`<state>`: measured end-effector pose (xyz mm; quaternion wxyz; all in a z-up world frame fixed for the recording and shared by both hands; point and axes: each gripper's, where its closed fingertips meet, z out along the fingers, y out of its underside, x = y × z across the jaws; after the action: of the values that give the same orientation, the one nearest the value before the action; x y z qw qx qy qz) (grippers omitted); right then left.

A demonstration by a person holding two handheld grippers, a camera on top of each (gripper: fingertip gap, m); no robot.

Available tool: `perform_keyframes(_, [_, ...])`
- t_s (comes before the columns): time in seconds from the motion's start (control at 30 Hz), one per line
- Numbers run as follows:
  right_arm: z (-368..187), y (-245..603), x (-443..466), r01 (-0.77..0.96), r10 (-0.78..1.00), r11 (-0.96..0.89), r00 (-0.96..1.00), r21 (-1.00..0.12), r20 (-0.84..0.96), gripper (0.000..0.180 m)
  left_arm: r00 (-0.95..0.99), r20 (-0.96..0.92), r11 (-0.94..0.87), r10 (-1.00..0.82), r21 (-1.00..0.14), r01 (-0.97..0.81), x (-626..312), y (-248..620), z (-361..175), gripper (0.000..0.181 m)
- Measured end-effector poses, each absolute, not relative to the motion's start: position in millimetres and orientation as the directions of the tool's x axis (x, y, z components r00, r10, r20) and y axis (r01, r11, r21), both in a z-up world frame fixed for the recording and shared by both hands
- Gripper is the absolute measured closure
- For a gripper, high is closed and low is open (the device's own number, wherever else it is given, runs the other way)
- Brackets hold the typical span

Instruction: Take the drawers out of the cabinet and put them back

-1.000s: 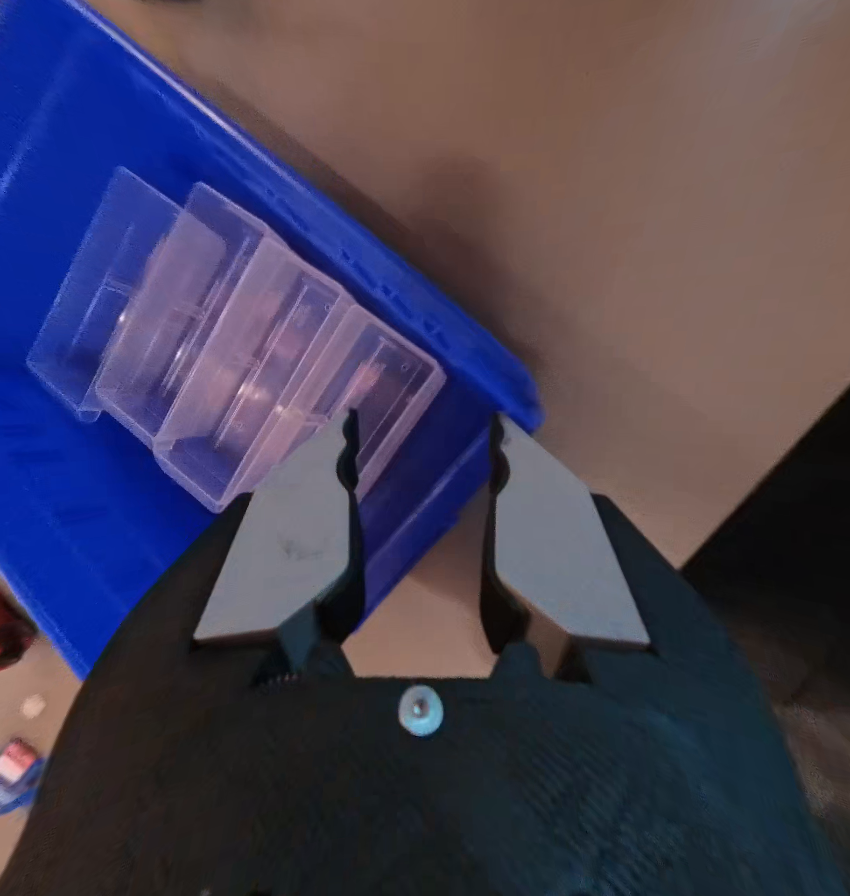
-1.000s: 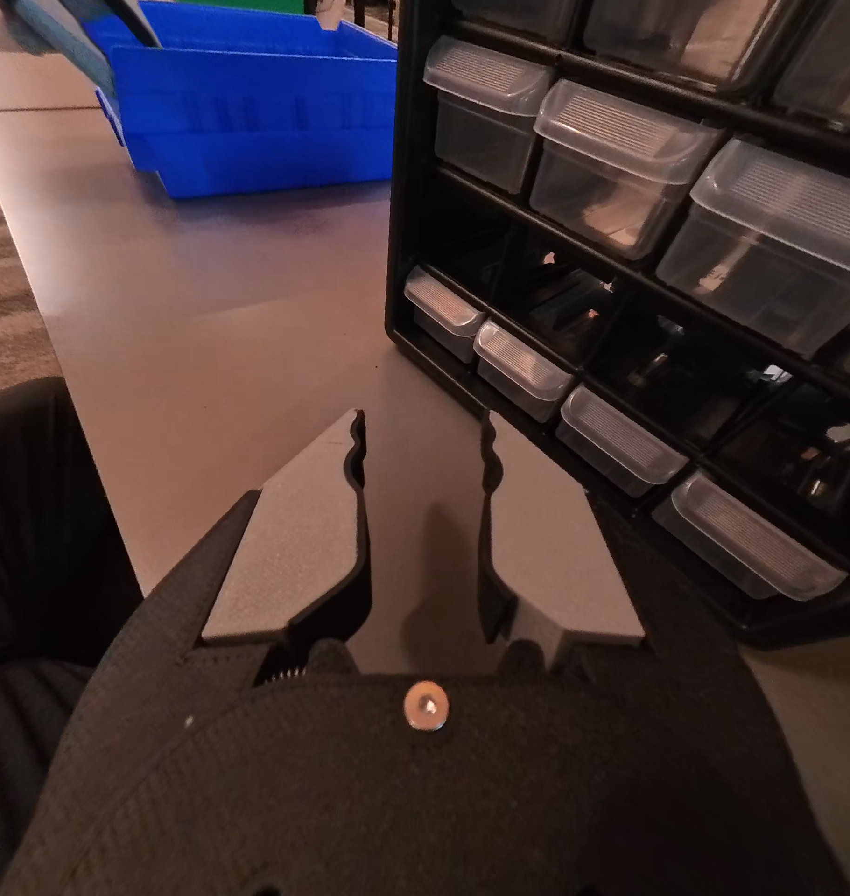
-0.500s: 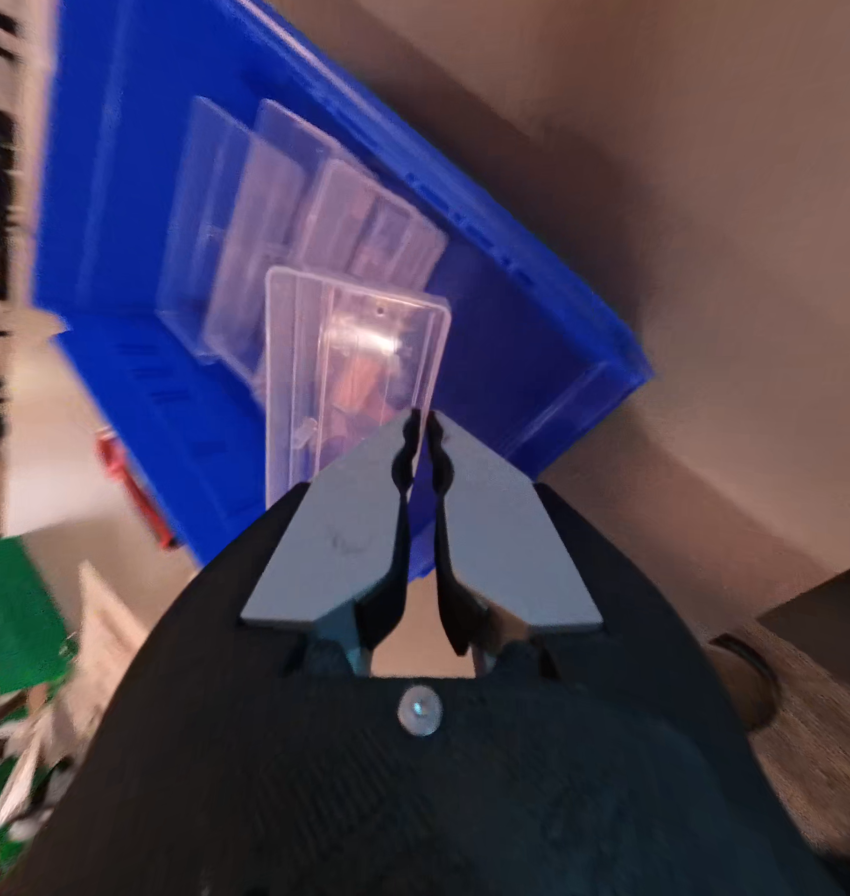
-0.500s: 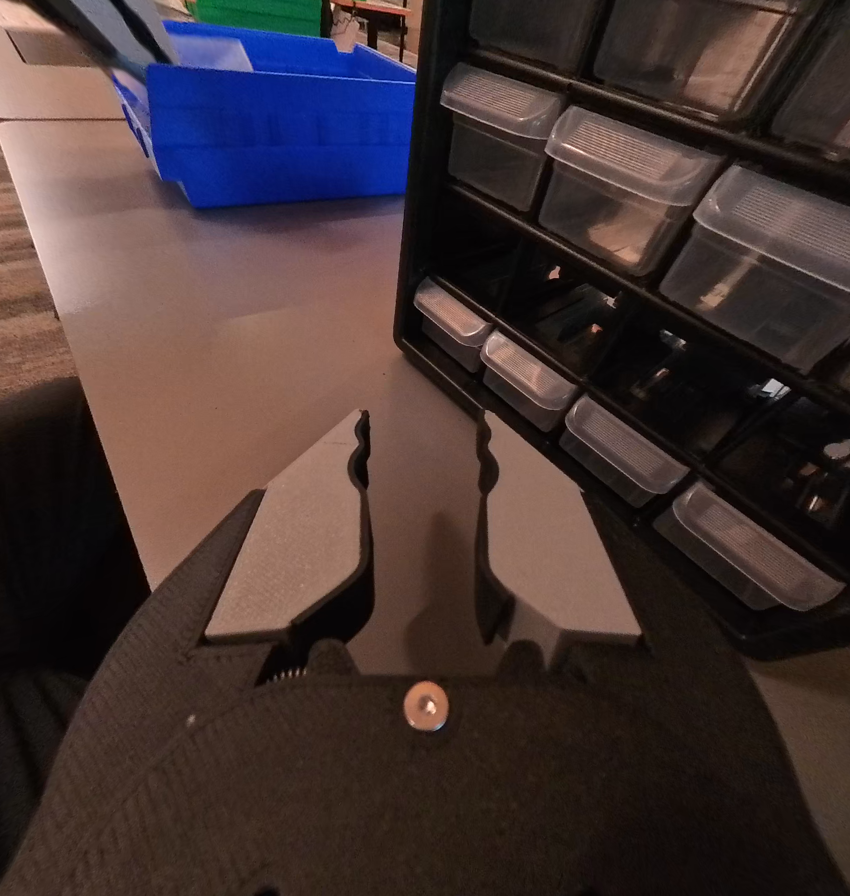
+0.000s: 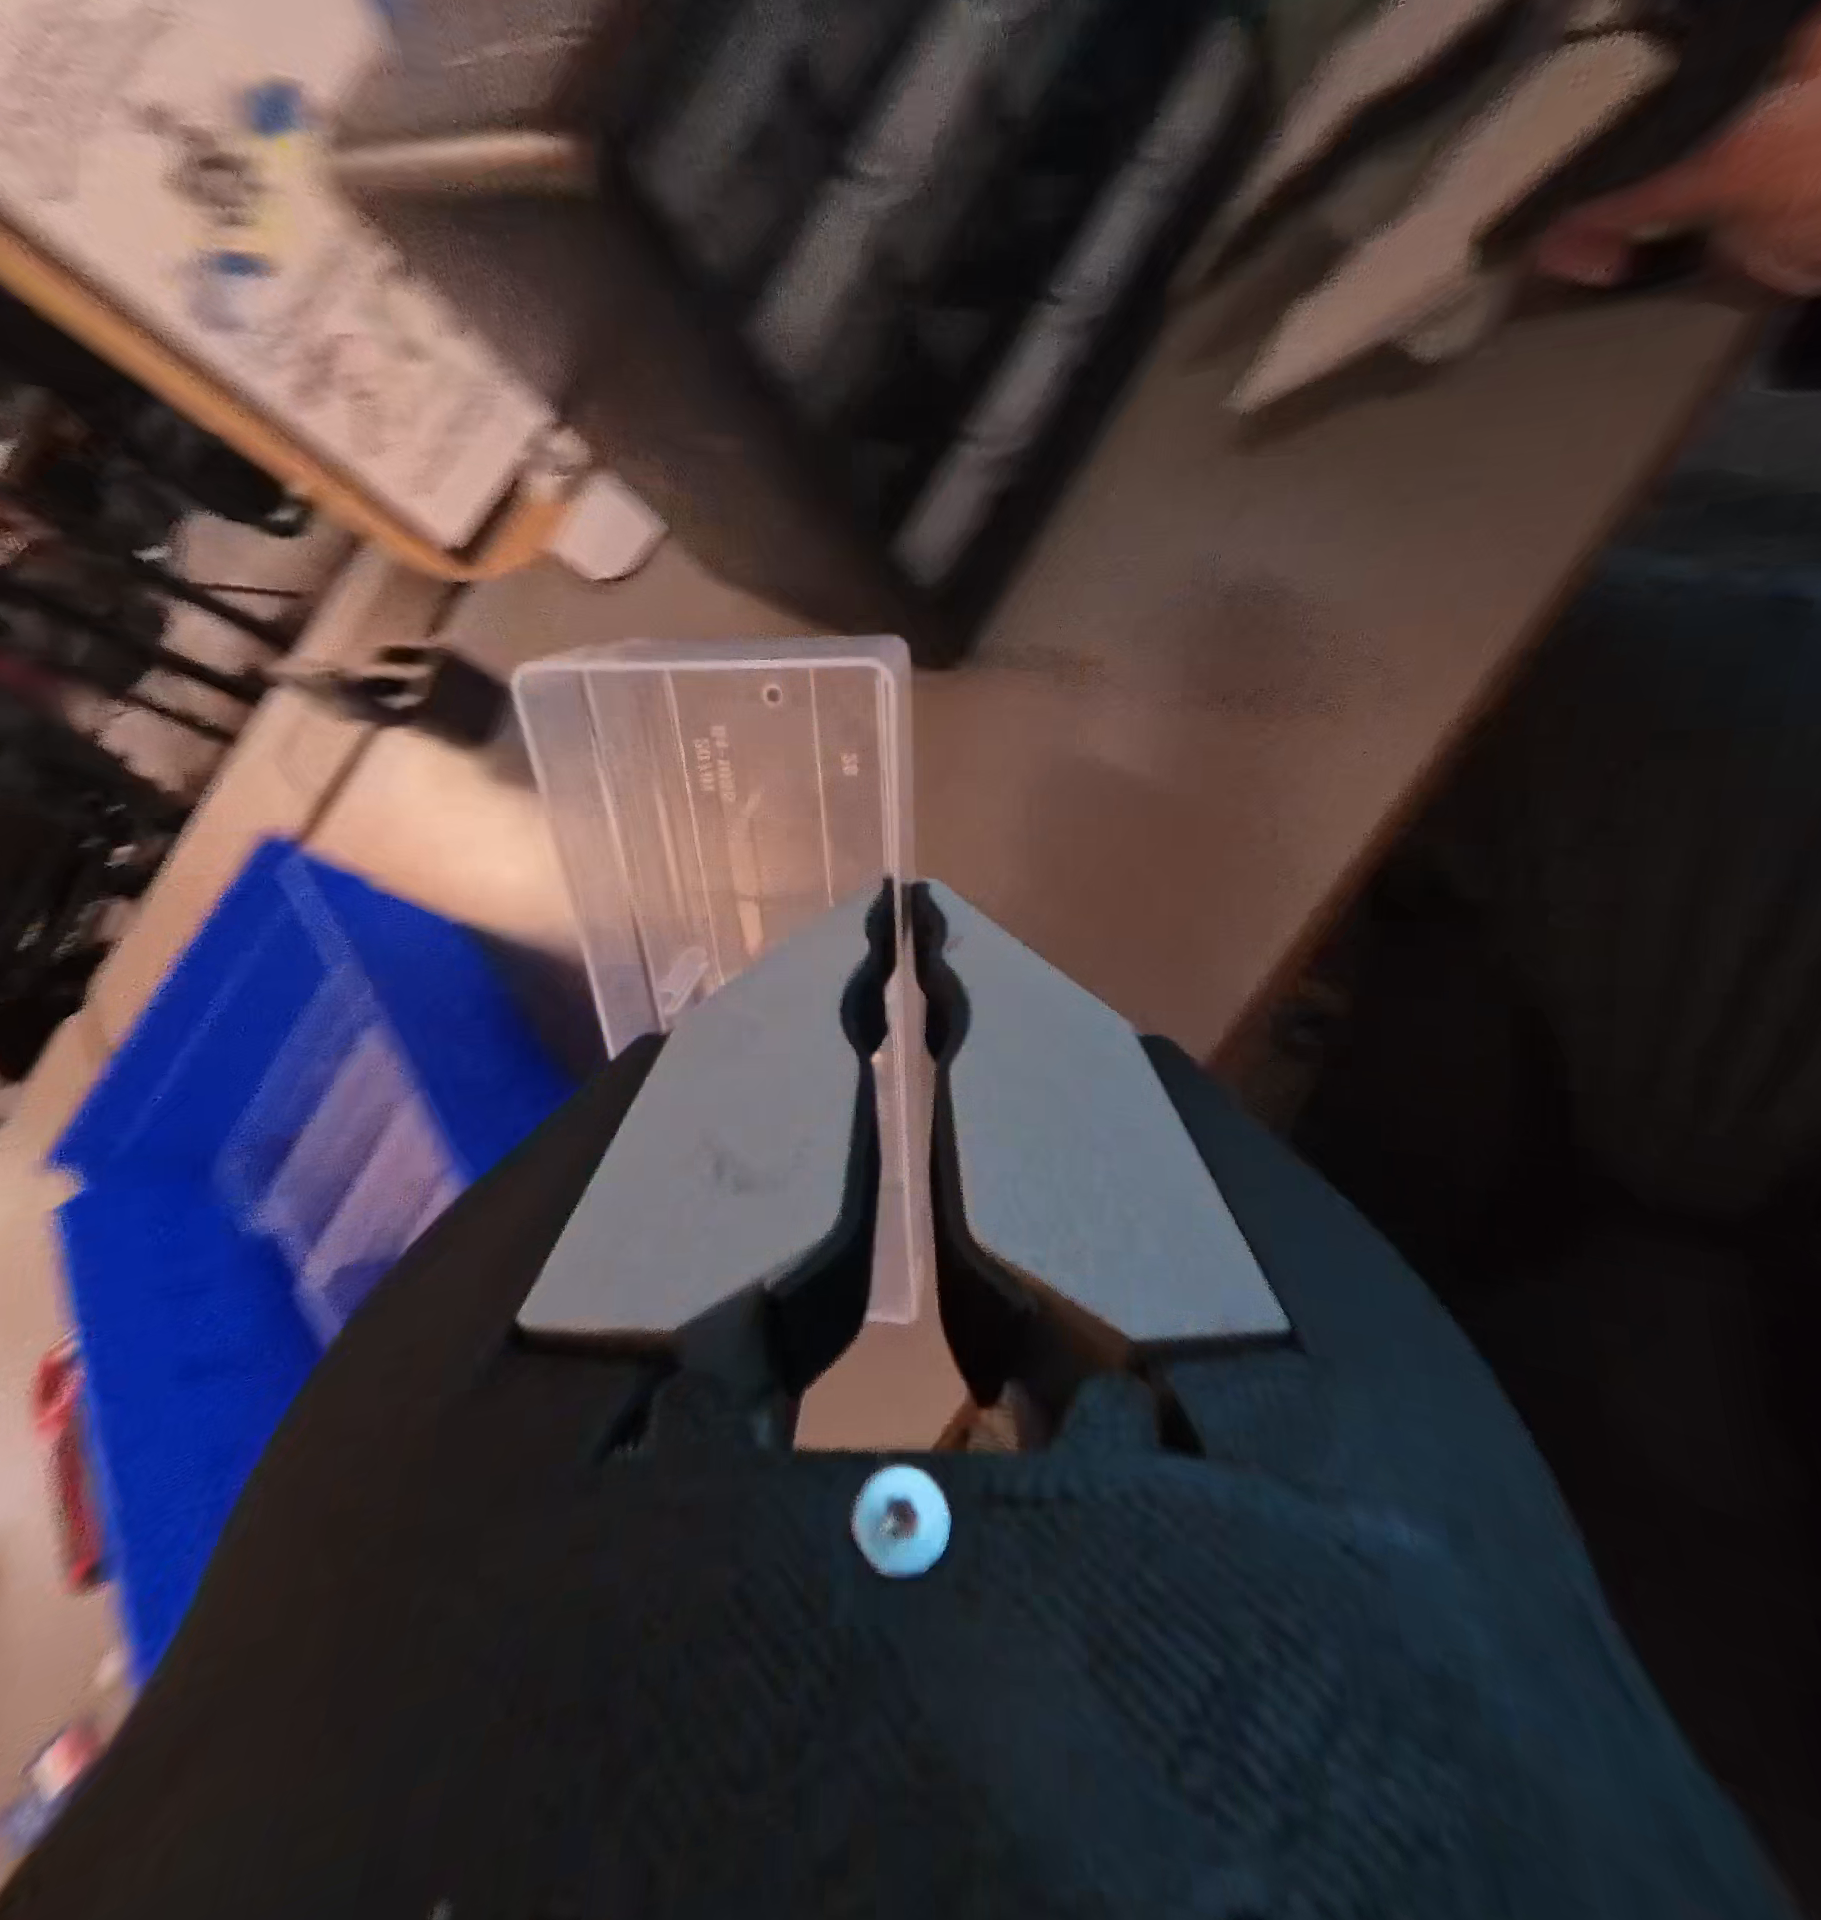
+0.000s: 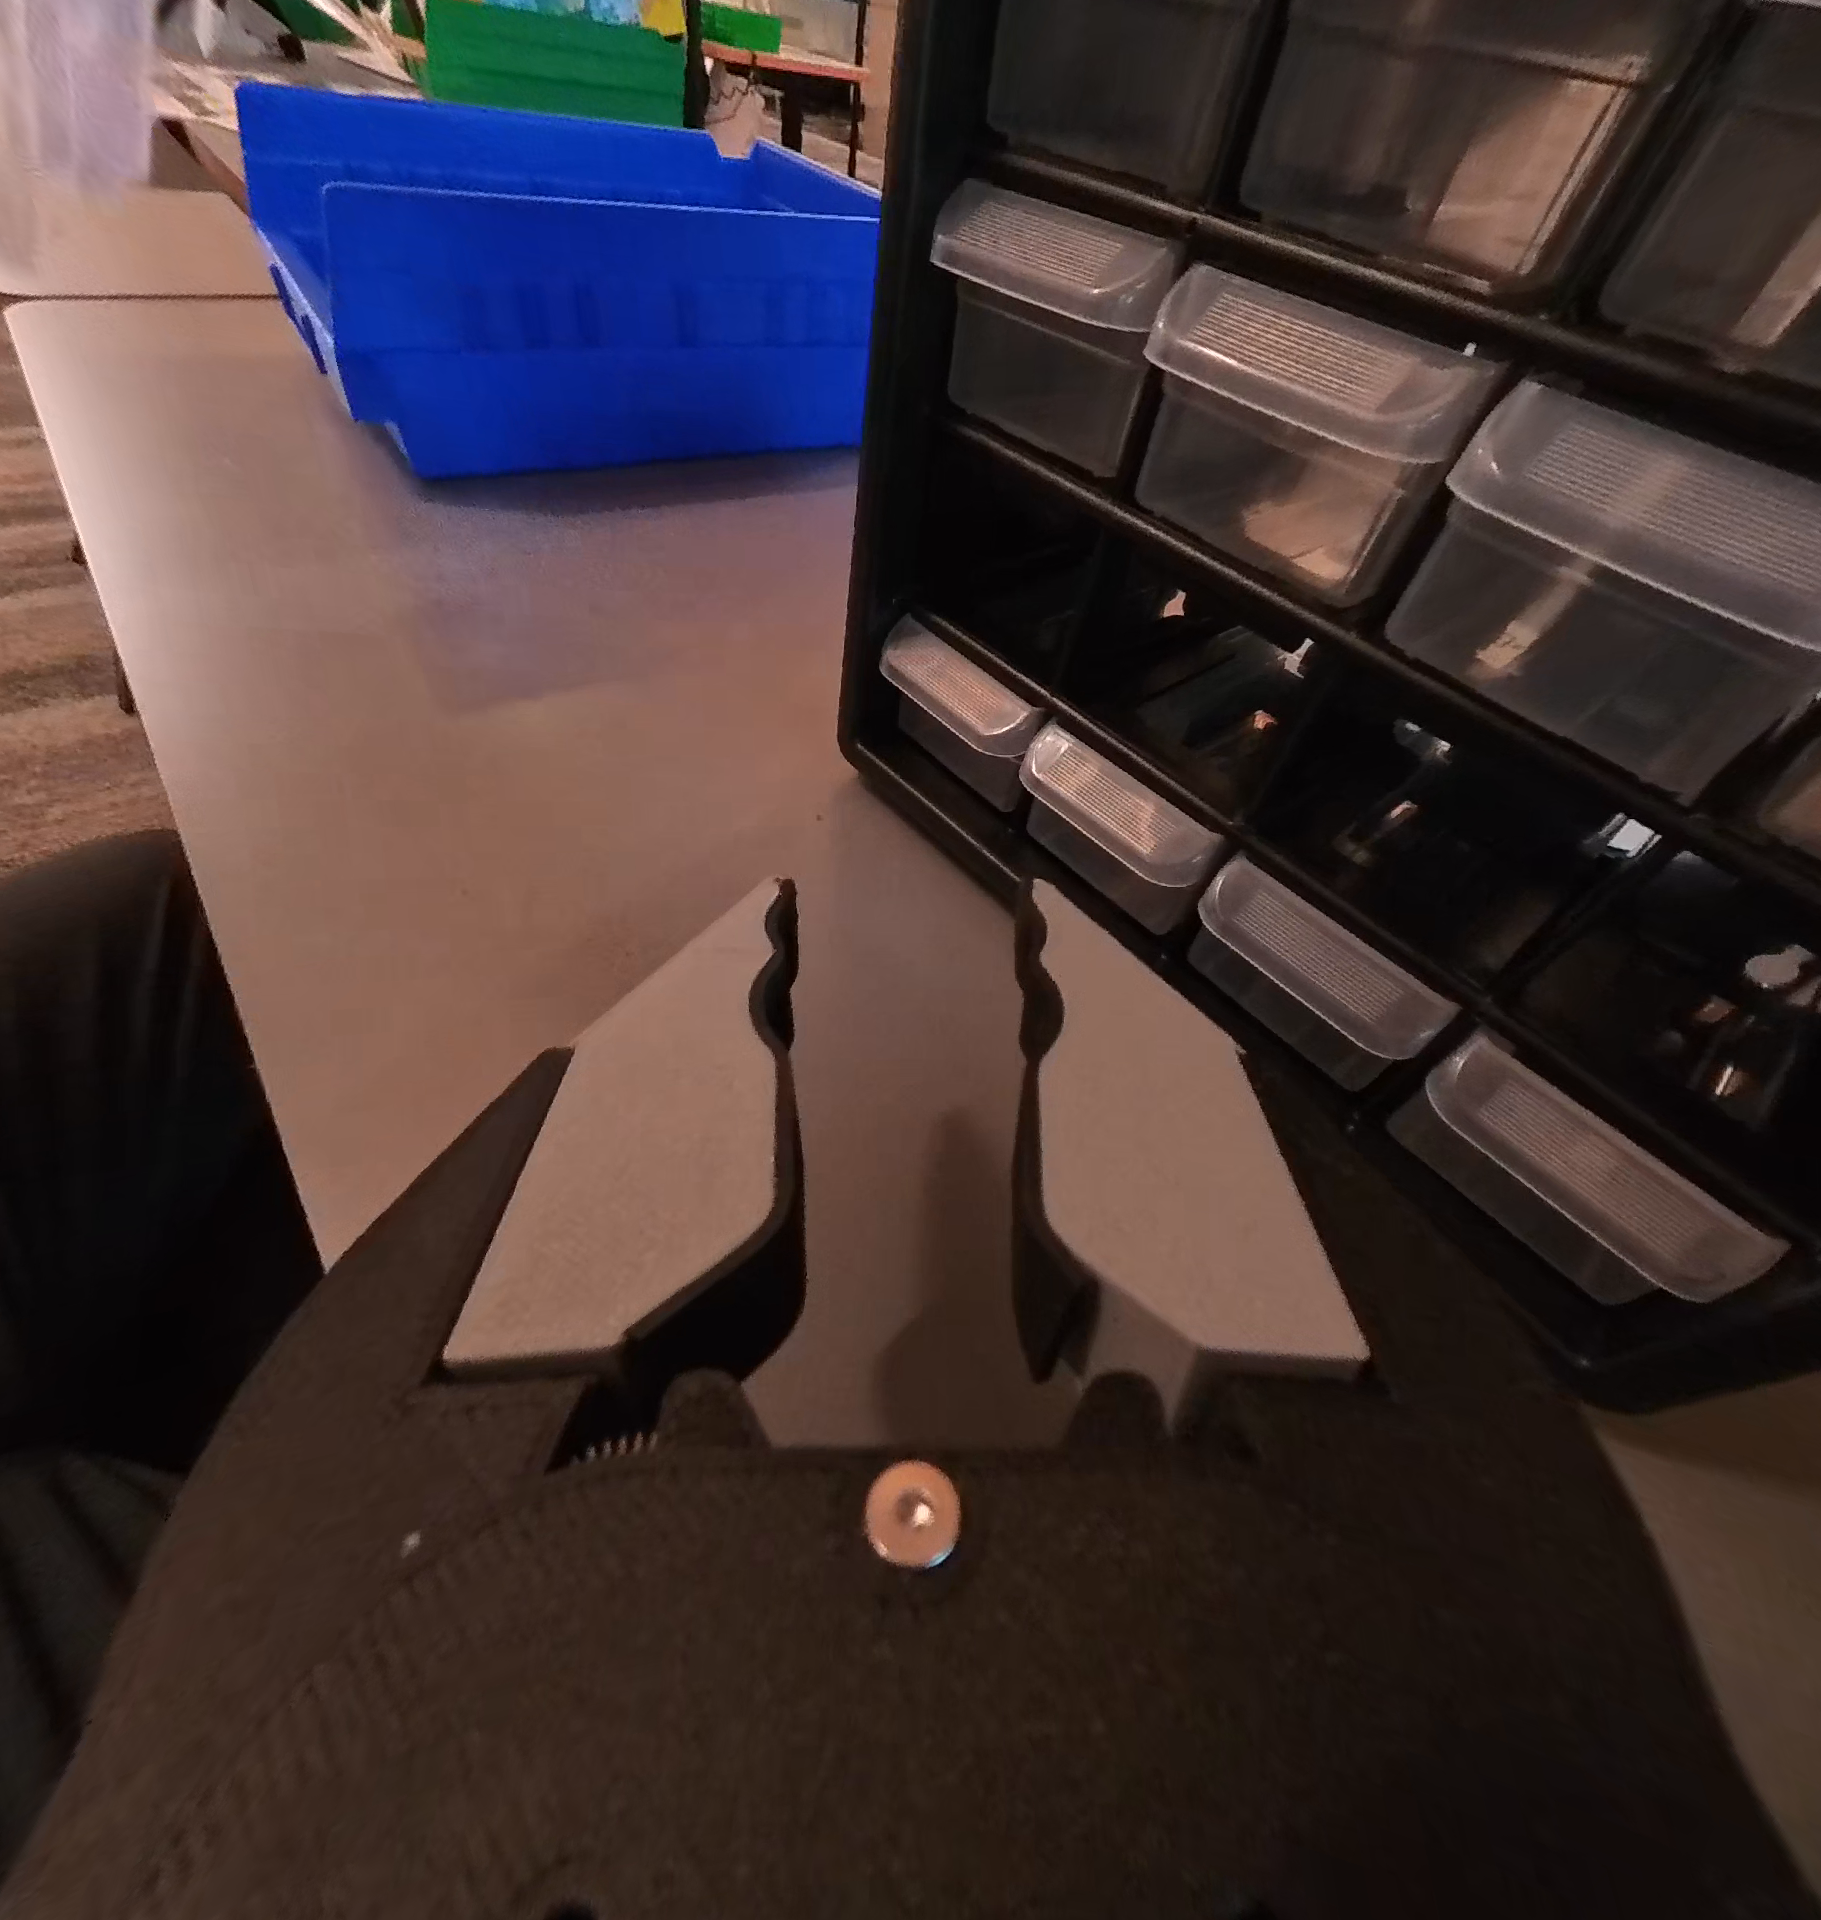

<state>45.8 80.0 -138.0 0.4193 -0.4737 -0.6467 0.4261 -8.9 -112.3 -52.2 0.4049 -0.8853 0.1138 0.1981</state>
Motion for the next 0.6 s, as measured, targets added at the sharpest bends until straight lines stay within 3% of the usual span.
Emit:
perform_keyframes(0.03, [-137.7, 80.1, 45.9, 0.254, 0.970, 0.187, -0.199, -0.949, 0.138, 0.141, 0.901, -0.425, -0.660, -0.089, -0.652, -0.373, 7.2, -100.2, -68.8, 0.181])
perform_keyframes(0.2, [-133.6, 82.0, 47.8, 0.229, 0.973, 0.178, -0.185, -0.957, 0.137, 0.141, 0.935, -0.301, -0.777, -0.187, -0.537, -0.329, 35.7, -50.8, -145.6, 0.181])
perform_keyframes(0.43, [-132.9, 83.7, 48.0, 0.231, 0.976, 0.144, -0.193, -0.962, 0.100, 0.140, 0.969, -0.215, -0.771, -0.119, -0.595, -0.227, 62.1, 15.2, -162.8, 0.179])
perform_keyframes(0.5, [-132.1, 84.0, 48.5, 0.225, 0.977, 0.139, -0.192, -0.964, 0.095, 0.139, 0.980, -0.155, -0.740, -0.121, -0.644, -0.193, 73.3, 20.9, -156.6, 0.156])
perform_keyframes(0.6, [-131.2, 83.9, 49.0, 0.220, 0.977, 0.137, -0.193, -0.966, 0.095, 0.139, 0.990, -0.115, -0.692, -0.082, -0.708, -0.140, 69.6, 13.9, -137.5, 0.136])
